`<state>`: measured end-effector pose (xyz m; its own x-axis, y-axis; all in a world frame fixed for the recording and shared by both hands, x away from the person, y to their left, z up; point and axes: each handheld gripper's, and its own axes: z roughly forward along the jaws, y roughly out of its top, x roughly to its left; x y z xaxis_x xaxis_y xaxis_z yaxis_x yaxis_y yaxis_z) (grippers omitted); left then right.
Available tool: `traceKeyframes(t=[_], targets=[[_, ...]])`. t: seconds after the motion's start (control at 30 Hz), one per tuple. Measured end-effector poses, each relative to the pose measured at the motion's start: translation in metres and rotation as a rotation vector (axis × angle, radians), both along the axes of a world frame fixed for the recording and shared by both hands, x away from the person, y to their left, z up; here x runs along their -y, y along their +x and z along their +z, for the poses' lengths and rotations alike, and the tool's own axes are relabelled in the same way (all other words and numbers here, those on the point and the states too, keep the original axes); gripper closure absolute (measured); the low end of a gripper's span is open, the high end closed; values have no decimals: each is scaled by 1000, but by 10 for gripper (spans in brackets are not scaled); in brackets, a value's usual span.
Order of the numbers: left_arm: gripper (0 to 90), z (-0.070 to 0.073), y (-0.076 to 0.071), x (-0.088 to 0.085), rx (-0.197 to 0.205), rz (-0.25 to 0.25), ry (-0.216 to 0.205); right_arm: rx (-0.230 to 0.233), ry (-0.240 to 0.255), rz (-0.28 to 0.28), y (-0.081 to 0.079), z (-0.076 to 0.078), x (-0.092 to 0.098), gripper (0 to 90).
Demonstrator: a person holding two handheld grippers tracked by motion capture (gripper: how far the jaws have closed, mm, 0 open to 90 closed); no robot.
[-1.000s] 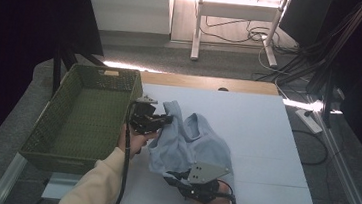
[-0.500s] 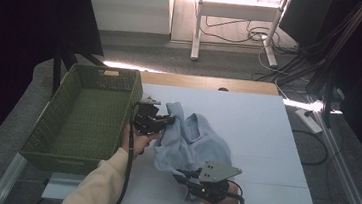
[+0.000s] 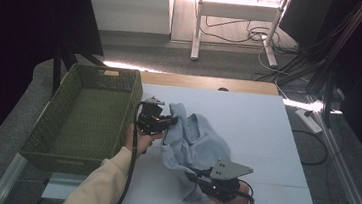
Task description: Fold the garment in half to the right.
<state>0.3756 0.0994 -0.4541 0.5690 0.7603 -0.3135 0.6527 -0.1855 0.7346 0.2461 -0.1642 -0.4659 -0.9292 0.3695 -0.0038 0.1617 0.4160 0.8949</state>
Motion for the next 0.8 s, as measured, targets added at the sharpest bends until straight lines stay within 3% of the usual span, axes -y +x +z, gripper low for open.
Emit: traceKeyframes(t=[0.8], targets=[[816, 2, 3, 8, 6, -2, -10, -32, -4, -58, 3, 2, 27, 823]])
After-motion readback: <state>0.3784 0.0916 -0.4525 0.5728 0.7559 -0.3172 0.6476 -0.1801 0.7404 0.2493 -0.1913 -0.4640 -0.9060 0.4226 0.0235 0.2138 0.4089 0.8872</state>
